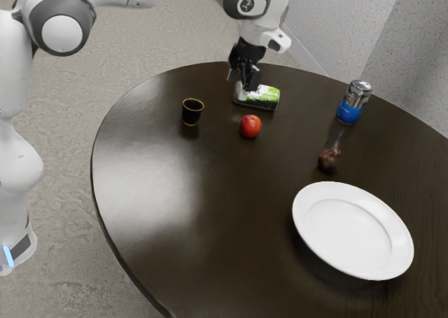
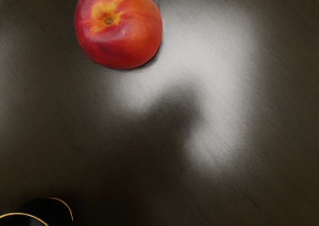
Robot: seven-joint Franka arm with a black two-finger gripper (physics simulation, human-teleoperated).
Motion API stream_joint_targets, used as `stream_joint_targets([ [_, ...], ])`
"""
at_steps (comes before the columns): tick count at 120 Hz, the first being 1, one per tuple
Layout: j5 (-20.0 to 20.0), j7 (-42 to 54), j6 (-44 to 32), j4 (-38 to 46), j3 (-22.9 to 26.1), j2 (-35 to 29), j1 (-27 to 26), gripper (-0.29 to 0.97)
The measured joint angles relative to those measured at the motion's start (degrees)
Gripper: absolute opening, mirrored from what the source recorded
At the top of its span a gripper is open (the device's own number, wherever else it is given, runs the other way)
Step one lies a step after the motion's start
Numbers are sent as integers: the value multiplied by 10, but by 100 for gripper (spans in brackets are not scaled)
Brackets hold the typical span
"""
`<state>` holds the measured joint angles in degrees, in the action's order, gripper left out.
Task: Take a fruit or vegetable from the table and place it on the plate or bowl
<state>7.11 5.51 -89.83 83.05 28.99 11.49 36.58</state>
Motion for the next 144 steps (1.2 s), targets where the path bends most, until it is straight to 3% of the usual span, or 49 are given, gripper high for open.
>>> stream_joint_targets([
  [26,18,38,-10,-16,49,54,68,68],
  [43,43,60,-13,-63,83,99,77,68],
  [118,57,96,-20,-60,98,137,106,68],
  [144,65,99,-55,-61,110,169,107,68],
])
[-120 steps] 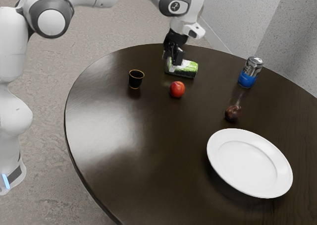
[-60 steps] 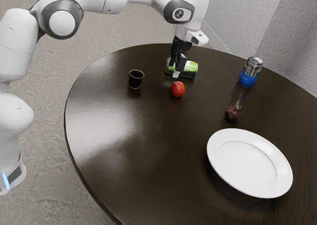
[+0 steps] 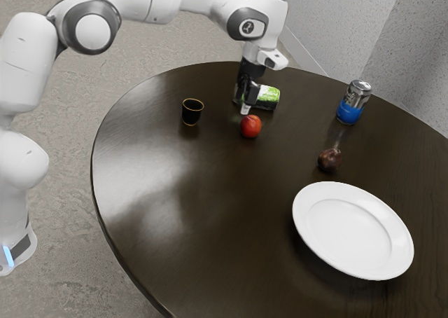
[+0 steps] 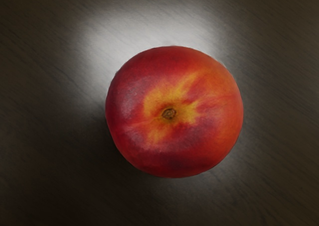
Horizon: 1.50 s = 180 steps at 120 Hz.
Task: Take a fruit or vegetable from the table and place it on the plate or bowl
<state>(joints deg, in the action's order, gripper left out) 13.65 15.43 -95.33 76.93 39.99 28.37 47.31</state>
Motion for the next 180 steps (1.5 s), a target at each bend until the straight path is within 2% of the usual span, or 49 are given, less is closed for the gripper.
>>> stream_joint_targets([
  [48,13,1,-41,1,10,40,-5,68],
  [90,12,-9,-101,36,9,53,-10,68],
  [96,12,-10,-108,38,8,54,-10,64],
  [116,22,-17,-122,42,7,53,-13,38],
  [126,29,-21,-122,45,6,24,-27,37],
  [141,33,-37,-76,45,7,-98,-78,37],
  [150,41,-50,-36,11,10,-123,-158,37],
  [157,64,-61,-3,-34,42,-96,-225,37],
  [163,105,-72,31,-100,78,-39,-293,37],
  [171,155,-84,67,-164,96,22,-370,36],
  [180,194,-98,95,-206,101,74,-413,36],
])
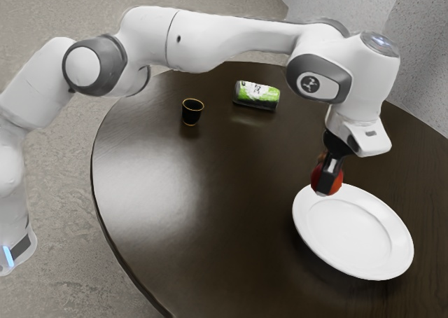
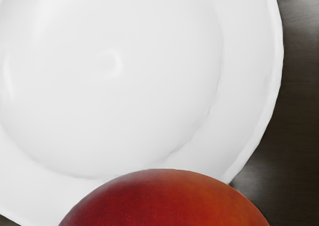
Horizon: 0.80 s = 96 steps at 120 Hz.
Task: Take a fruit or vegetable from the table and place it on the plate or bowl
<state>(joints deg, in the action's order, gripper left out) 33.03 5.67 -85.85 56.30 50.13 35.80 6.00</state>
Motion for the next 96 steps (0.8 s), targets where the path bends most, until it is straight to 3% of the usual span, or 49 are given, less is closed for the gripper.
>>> stream_joint_targets([
  [17,31,-21,18,-13,14,43,-2,36],
  [34,39,-38,24,-13,19,48,-2,56],
  [58,42,-55,27,-9,13,37,-1,65],
  [64,28,-57,28,22,-21,-27,4,66],
  [81,-115,-60,12,312,-254,-363,22,67],
  [88,-153,-60,-5,384,-301,-418,24,68],
  [96,-180,-61,-23,408,-316,-434,31,68],
])
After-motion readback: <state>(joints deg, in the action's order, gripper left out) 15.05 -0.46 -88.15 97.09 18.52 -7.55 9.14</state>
